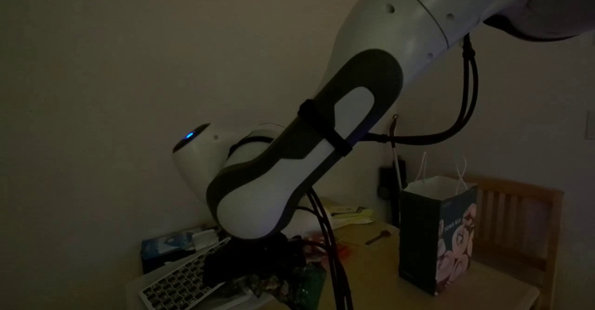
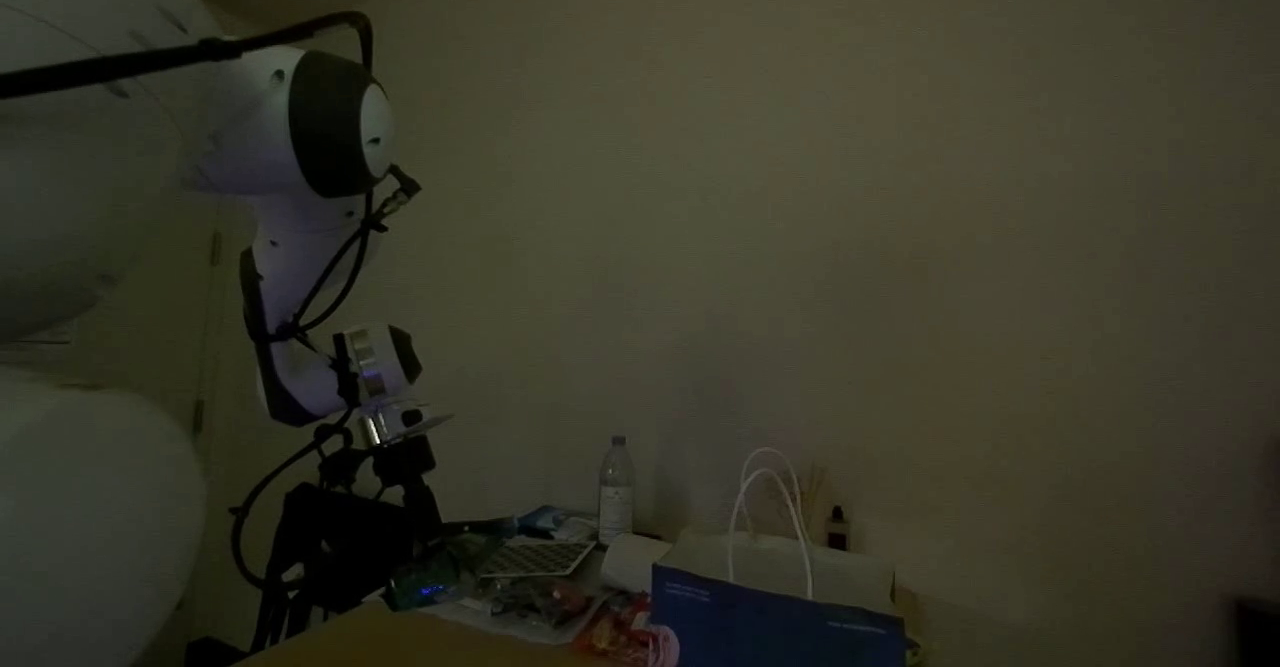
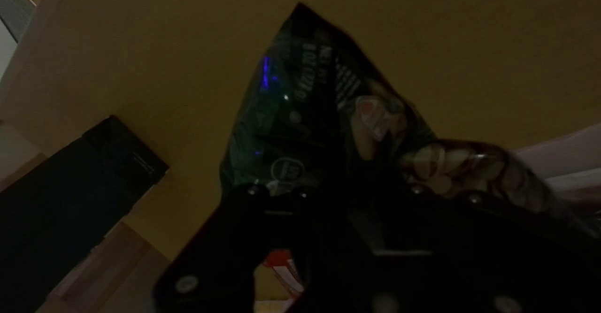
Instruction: Pick up the plastic and put in the paper bag
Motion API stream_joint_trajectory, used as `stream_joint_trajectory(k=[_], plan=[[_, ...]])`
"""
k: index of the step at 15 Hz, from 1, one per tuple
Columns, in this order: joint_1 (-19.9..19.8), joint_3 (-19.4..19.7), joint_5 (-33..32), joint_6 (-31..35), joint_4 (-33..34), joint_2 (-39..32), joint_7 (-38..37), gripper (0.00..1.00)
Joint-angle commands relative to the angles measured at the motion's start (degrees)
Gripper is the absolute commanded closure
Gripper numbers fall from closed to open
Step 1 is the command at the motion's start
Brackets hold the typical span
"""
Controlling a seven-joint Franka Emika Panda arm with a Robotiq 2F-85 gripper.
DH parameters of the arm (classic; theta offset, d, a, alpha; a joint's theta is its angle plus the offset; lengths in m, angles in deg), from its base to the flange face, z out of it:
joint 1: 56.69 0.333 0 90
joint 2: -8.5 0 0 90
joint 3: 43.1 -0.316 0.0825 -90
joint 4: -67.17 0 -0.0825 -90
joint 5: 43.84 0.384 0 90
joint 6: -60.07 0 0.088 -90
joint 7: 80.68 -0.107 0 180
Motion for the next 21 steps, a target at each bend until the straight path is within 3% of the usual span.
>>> stream_joint_trajectory(k=[1,6,13,15,16,21], plan=[[-1.06,-0.48,-2.54,-0.91,-2.67,4.09,-4.06,0.96],[-1.64,0.38,-8.12,-1.49,-9.41,13.11,-16.02,0.96],[-8.89,-3.85,-11.96,-2.25,-24.32,29.74,-34.55,0.96],[-11.76,-5.46,-11.14,-0.06,-28.53,33.12,-36.96,0.96],[-12.38,-6.83,-10.25,-2.37,-22.22,27.53,-33.38,0.85],[-14.09,-7.96,-10.02,-1.72,-26.78,31.51,-34.95,0.85]])
